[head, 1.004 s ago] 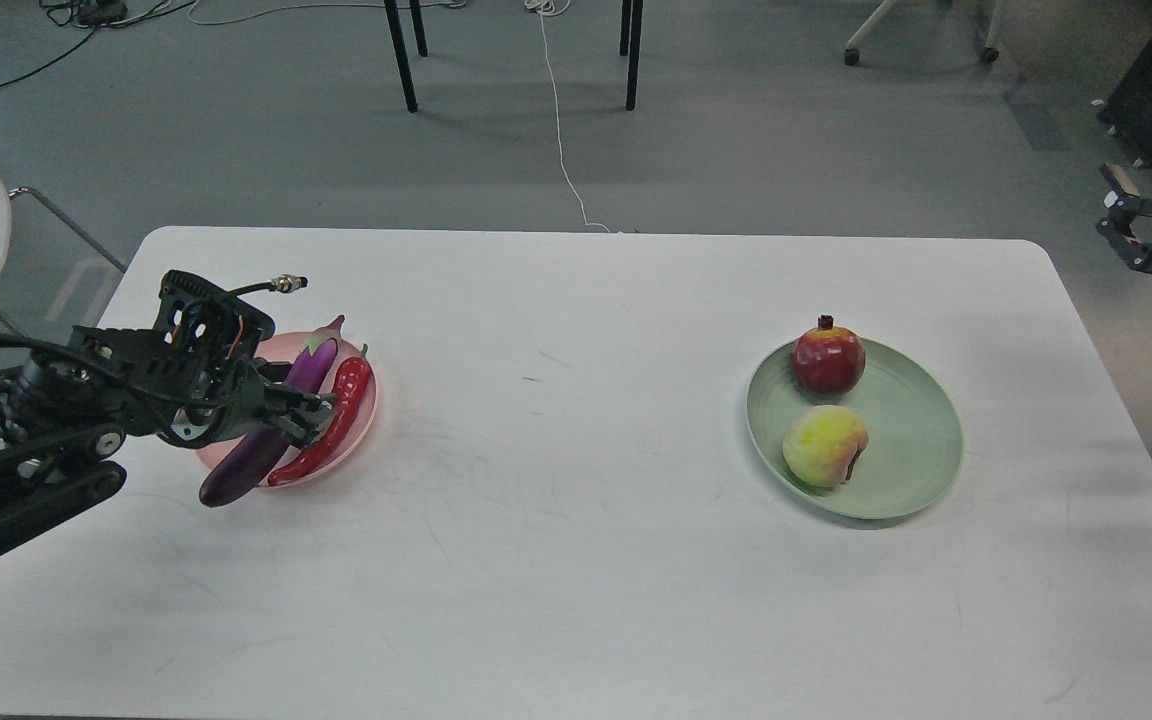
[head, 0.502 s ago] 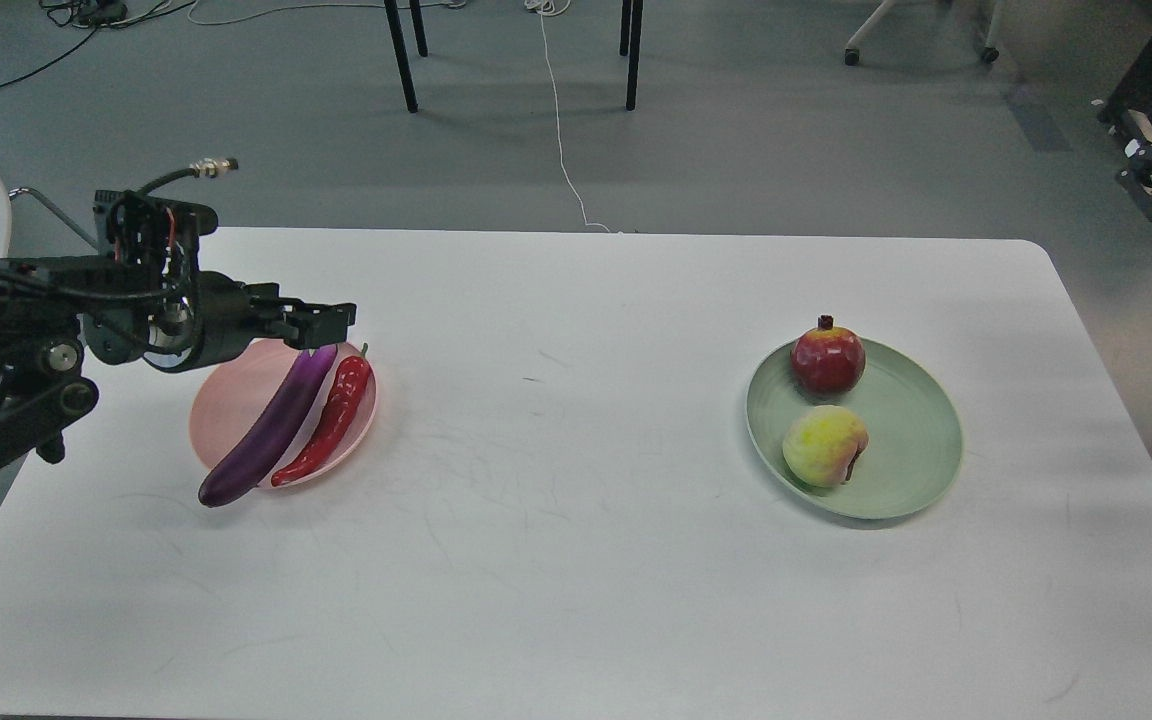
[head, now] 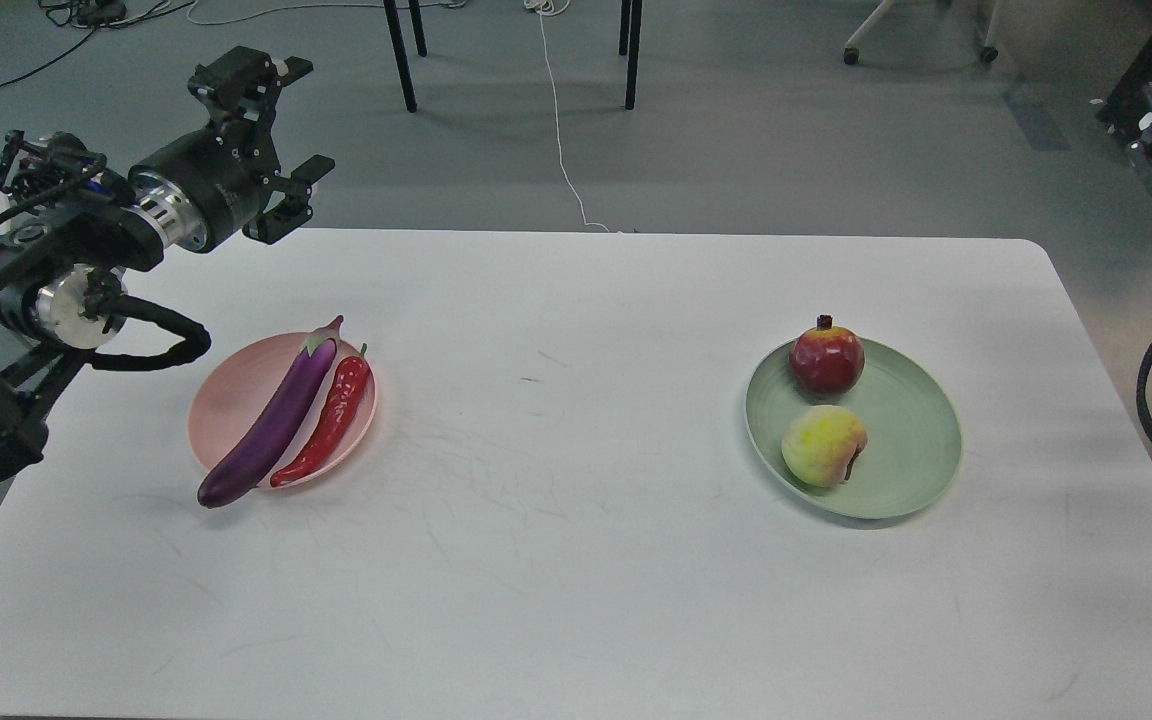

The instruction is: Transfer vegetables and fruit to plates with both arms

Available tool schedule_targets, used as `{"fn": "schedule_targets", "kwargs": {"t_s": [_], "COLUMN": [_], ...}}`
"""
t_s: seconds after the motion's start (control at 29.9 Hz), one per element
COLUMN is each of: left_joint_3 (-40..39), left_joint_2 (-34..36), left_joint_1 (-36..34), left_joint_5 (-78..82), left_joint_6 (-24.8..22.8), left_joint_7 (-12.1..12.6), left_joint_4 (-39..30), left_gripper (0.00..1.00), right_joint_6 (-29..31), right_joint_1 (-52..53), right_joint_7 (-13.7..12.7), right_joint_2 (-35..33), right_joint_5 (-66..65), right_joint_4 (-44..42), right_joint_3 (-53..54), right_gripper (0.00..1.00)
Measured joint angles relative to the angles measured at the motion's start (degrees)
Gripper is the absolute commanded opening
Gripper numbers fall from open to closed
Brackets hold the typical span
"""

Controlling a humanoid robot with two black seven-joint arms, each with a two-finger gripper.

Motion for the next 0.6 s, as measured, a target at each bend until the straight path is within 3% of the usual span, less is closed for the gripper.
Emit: {"fn": "schedule_targets", "kwargs": {"t_s": [0.13,0.3,0.44,0.6], "left_joint_3": [-4.03,-10.17,-15.54,-16.85], "left_joint_2": [-3.12,-6.57,-10.34,-10.92], "left_joint_1": [2.29,7.01,9.41,9.94], "left_joint_5": [-10.58,-18.97,-19.73,-19.58], "left_joint_6": [-3.51,-9.07,-9.36,-9.21], "left_joint_7": [-1.37,-1.47,-1.47,-1.57], "left_joint_4": [5.26,6.93,8.01,8.37], "left_gripper": [0.98,0.98,0.98,0.98], "right_joint_6": [0.0,0.0,0.0,0.0], "right_joint_1": [-0.56,-0.64,-0.62,-0.41], "right_joint_7": [-0.49,-2.56,-2.7,-2.42], "right_joint_2": [3.58,9.44,12.71,14.4], "right_joint_5": [2.29,2.97,3.07,3.08], "right_joint_4": [-2.79,-7.44,-8.85,-8.96], "right_joint_3": [0.05,0.01,0.1,-0.09], "right_gripper": [0.99,0.99,0.99,0.99]}}
